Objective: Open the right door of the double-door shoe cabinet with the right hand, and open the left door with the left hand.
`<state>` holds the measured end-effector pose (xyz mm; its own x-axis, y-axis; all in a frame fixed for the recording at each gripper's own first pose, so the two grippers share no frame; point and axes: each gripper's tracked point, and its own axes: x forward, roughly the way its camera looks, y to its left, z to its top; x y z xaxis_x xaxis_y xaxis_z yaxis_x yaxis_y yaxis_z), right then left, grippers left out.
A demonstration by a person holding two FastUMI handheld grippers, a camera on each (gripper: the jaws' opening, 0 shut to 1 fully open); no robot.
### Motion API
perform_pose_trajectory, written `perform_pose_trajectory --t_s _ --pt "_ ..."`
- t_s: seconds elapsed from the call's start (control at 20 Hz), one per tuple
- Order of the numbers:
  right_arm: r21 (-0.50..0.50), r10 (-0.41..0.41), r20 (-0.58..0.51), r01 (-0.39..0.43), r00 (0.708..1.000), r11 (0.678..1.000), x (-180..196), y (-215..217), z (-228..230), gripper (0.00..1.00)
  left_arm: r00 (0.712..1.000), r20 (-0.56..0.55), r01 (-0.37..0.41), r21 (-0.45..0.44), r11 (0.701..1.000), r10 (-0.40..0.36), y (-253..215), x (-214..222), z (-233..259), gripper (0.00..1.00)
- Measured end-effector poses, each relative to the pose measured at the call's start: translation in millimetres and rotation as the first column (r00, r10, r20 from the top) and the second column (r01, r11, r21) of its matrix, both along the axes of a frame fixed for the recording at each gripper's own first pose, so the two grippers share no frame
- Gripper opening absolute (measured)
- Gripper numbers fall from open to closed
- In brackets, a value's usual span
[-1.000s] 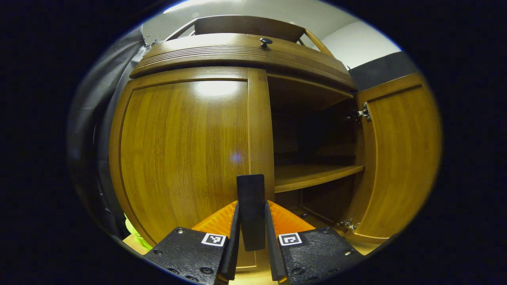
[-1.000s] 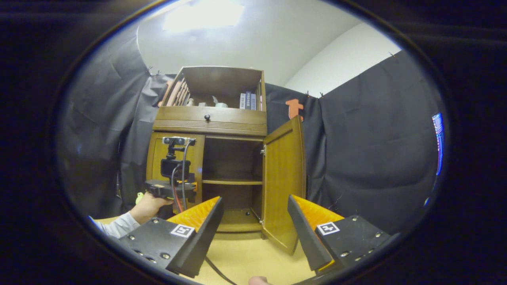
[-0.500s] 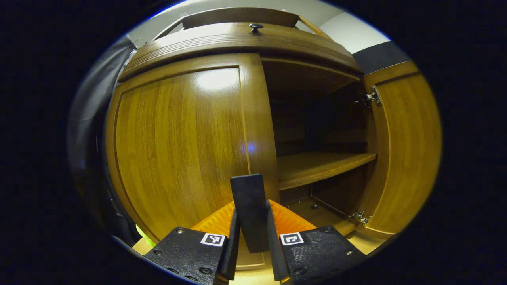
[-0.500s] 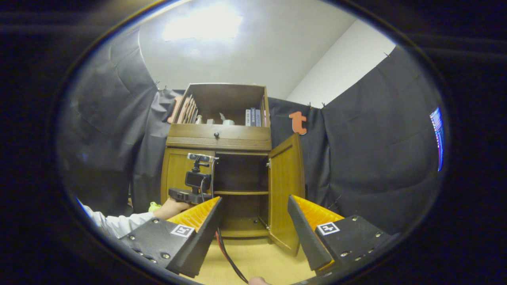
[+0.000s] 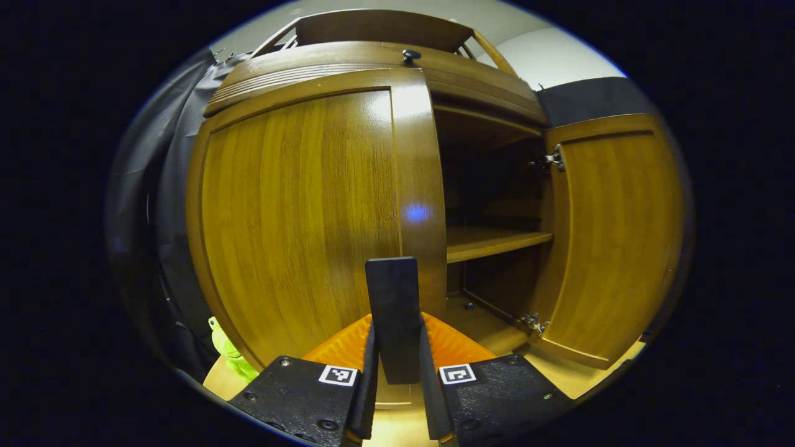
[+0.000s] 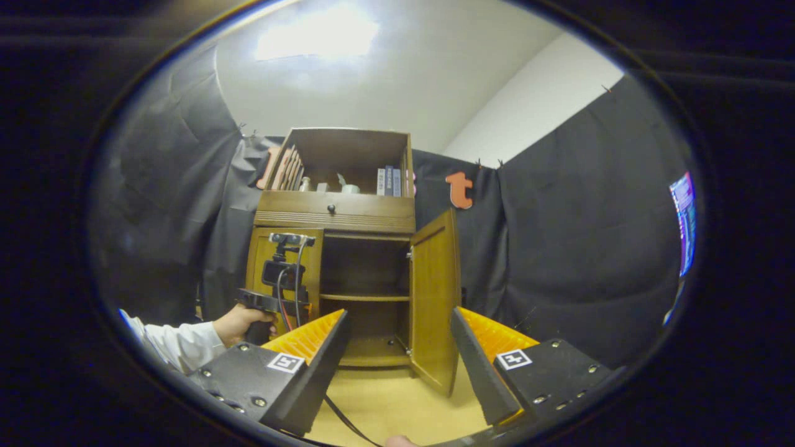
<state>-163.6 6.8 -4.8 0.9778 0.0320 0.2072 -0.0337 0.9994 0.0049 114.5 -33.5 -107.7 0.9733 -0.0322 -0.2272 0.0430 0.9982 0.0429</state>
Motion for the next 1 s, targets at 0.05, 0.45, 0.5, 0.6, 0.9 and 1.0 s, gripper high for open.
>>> perform_pose_trajectory --t_s 0.05,0.45,0.5,0.6,0.9,1.0 --pt "0.011 0.007 -0.029 -0.007 1.000 1.000 4.4 0.6 -6.7 0.94 1.000 0.004 0.009 -0.008 1.000 -0.009 2.0 -12.4 1.7 0.34" --pt "0.057 0.017 -0.080 -0.012 0.997 0.998 8.3 -7.8 -13.9 0.94 0.999 0.001 0.043 0.008 0.999 -0.043 30.5 -92.0 10.8 0.34" --pt "0.062 0.027 -0.070 -0.023 0.997 0.998 6.1 -7.7 -10.2 0.97 0.999 -0.006 0.043 0.014 0.999 -0.043 35.0 -99.8 9.7 0.34" --pt "0.070 0.014 -0.053 -0.010 0.999 0.997 4.1 -14.0 -7.8 0.98 0.999 -0.023 0.041 0.023 0.999 -0.040 45.9 -114.8 7.1 0.34" --pt "0.075 -0.003 -0.041 0.006 0.999 0.997 3.8 -23.0 -3.8 0.98 0.996 -0.062 0.056 -0.045 0.997 -0.059 68.0 -136.6 -4.2 0.31" --pt "0.065 0.002 -0.054 0.002 0.999 0.998 5.5 -19.5 -8.1 0.98 0.997 -0.051 0.058 -0.035 0.998 -0.059 72.1 -141.3 -1.8 0.30"
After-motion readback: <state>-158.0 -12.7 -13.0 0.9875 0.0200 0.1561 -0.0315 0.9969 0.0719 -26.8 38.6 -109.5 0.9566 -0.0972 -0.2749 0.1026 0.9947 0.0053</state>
